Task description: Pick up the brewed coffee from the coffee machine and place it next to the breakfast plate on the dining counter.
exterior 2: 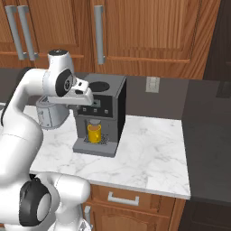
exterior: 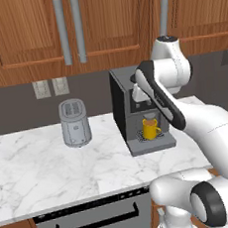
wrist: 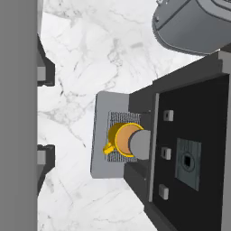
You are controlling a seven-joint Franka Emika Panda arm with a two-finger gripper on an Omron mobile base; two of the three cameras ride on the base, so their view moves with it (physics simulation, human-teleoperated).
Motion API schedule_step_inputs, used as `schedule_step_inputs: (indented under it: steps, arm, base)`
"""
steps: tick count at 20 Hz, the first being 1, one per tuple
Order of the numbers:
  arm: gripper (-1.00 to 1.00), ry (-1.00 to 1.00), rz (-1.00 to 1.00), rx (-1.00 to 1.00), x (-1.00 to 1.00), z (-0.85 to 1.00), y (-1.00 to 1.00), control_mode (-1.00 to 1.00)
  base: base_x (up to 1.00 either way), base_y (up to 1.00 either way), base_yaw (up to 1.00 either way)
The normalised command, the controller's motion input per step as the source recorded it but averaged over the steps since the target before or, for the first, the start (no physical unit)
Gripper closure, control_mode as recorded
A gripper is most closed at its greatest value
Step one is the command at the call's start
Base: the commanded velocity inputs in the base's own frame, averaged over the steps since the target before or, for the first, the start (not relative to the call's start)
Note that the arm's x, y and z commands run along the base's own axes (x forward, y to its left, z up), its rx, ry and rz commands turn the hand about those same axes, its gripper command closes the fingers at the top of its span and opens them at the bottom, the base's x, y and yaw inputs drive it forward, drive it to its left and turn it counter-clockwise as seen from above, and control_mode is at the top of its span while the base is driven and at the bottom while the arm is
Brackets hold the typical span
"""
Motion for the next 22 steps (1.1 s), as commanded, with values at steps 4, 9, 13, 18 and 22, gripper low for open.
schedule_step_inputs:
  steps: [4,9,13,18,22]
  arm:
    - [-1.00,-0.07,0.00,0.00,-0.22,-0.13,-0.04,-1.00]
    - [-1.00,-0.22,0.01,0.03,-0.28,-0.45,-0.26,-1.00]
    - [-1.00,-0.04,0.03,0.05,-0.15,-0.28,-0.31,-1.00]
    - [-1.00,-0.05,0.01,0.09,-0.12,-0.28,-0.33,-1.00]
    - [-1.00,-0.15,0.17,0.07,0.04,-0.39,-0.21,-1.00]
  base:
    - [0.00,0.00,0.00]
    - [0.00,0.00,0.00]
    - [0.00,0.00,0.00]
    - [0.00,0.00,0.00]
    - [0.00,0.00,0.00]
